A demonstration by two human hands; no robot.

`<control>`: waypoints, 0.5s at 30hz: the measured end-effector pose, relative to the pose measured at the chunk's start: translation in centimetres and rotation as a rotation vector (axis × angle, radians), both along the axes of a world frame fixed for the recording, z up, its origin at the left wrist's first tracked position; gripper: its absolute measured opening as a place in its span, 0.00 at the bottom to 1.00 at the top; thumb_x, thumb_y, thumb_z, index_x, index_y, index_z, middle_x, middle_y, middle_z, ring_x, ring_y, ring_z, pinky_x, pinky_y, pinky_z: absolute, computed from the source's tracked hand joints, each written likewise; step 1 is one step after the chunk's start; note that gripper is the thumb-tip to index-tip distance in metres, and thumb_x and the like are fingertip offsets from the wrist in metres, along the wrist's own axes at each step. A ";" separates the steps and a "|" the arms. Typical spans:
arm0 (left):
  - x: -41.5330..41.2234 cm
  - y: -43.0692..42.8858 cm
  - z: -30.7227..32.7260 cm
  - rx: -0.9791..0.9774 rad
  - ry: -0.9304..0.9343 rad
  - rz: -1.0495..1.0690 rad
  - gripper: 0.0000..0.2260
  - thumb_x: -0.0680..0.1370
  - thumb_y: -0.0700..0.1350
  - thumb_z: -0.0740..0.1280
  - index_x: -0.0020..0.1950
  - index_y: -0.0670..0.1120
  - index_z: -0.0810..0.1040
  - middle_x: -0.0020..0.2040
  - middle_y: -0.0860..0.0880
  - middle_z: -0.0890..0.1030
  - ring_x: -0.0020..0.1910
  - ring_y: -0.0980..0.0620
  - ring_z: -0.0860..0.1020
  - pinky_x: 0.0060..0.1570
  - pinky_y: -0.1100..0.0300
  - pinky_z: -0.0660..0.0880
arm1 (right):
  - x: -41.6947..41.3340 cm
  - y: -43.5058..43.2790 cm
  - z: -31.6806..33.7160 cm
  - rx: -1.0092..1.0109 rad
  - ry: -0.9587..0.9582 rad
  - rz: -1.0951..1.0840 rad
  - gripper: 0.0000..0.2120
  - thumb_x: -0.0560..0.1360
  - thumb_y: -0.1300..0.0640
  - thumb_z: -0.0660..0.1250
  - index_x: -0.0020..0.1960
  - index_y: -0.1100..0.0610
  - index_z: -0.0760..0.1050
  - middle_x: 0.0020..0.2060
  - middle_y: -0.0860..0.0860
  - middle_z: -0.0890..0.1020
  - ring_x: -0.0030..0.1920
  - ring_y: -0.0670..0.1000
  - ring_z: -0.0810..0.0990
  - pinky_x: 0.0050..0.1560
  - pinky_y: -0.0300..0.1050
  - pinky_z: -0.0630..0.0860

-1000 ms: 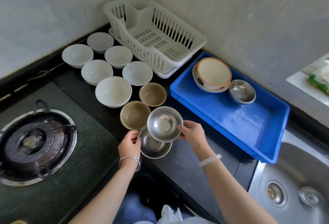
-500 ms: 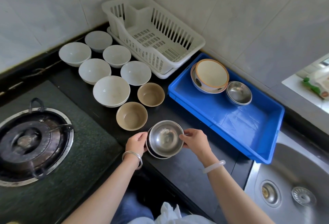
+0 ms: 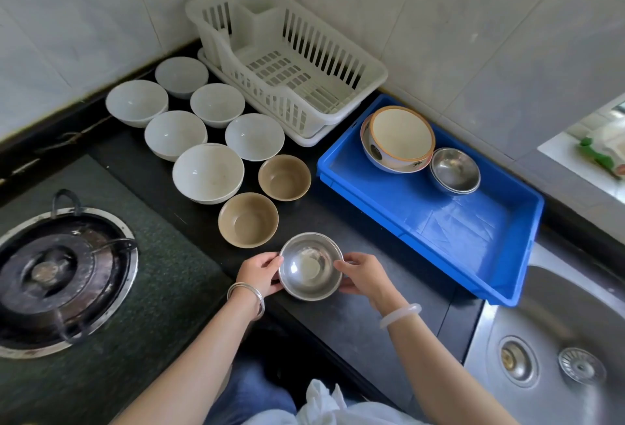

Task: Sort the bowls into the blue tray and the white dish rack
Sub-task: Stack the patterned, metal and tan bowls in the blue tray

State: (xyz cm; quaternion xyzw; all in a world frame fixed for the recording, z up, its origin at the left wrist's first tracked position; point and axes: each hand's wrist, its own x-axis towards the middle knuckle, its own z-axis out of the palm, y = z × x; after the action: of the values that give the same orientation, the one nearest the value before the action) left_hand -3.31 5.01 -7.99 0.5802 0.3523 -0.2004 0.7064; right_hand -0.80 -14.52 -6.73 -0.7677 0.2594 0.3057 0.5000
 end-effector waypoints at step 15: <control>7.6 -6.7 5.7 0.019 -0.207 -0.171 0.06 0.77 0.41 0.63 0.40 0.44 0.74 0.44 0.45 0.79 0.43 0.51 0.79 0.32 0.64 0.78 | 3.6 -6.9 4.4 0.190 -0.251 -0.335 0.05 0.76 0.56 0.68 0.45 0.57 0.82 0.37 0.52 0.85 0.36 0.49 0.84 0.36 0.38 0.80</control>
State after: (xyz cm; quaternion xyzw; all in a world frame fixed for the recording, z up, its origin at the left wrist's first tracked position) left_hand 4.27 -1.74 -2.25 0.6324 0.2285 -0.1955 0.7139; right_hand 2.84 -21.45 -2.34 -0.6954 0.2891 0.1435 0.6421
